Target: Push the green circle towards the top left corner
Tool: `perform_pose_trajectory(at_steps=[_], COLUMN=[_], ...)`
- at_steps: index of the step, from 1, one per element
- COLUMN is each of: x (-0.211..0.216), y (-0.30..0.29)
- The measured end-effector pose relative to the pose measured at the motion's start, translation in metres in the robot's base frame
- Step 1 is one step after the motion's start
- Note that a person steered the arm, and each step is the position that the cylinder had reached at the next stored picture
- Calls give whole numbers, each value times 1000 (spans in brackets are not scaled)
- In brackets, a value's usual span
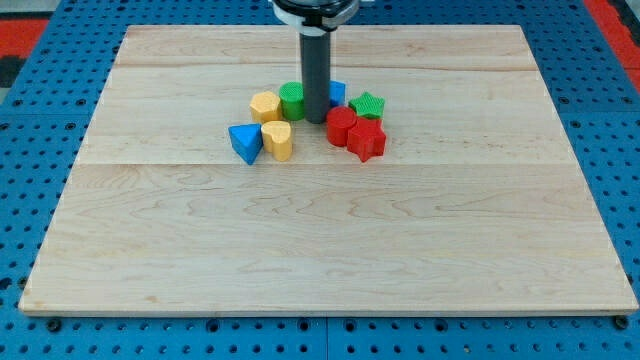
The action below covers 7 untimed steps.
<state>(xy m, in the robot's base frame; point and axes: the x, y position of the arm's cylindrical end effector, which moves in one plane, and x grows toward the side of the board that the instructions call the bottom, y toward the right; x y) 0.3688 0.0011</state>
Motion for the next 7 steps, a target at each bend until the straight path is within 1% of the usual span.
perform_pose_trajectory(at_steps=[1, 2, 3, 4, 5, 6, 7], x=[-18, -38, -47, -15, -33, -65, -93], y=[-51, -124, -163, -122, -77, -107, -153])
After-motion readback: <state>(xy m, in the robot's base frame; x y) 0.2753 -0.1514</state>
